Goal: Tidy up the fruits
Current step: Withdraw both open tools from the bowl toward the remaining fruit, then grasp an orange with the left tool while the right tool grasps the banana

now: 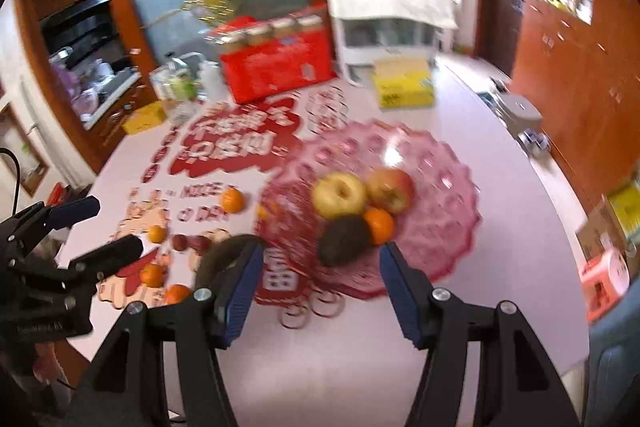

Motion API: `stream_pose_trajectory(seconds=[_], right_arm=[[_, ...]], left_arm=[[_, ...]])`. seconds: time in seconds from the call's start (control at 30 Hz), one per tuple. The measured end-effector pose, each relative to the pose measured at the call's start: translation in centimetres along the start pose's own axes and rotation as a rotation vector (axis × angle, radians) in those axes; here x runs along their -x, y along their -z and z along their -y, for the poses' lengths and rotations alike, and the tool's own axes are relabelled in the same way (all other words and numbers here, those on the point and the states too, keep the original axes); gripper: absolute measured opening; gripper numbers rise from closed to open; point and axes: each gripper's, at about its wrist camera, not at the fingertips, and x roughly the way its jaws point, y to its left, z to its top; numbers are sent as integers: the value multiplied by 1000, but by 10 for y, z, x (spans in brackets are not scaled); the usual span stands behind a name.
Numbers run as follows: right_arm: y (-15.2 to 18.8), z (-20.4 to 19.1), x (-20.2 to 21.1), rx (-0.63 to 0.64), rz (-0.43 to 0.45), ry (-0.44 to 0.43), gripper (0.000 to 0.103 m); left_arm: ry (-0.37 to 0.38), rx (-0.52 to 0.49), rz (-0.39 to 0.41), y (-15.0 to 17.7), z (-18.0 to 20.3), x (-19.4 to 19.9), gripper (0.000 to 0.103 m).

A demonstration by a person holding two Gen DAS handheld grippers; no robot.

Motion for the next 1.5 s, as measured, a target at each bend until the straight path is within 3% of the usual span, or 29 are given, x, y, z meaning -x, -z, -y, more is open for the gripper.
stream_pose_trajectory(seconds=[0.23, 0.43, 0.67, 0.93, 1.17, 1.33, 1.4, 1.5], right_arm=[[-11, -38, -8, 75, 10, -74, 66], [-8, -64, -38, 104, -63, -123, 66], [-3, -89, -83, 101, -168, -148, 66], [11, -109, -146, 45, -325, -147, 66], [23, -120, -194, -30, -433, -129, 66], [29, -126, -216, -56, -481, -97, 66], [30, -126, -222, -62, -495, -85, 61], [34, -127, -231, -73, -524, -89, 43]], left_arm=[[-117, 109, 22, 14, -61, 23, 92], [-159, 180, -72, 43, -97, -3, 92], [-154, 201, -199, 75, -117, -54, 92], [-73, 217, -304, 93, -136, -117, 91], [26, 230, -379, 102, -140, -162, 78], [87, 236, -411, 103, -140, -178, 55], [106, 237, -420, 104, -141, -183, 49], [134, 247, -425, 103, -139, -186, 39]])
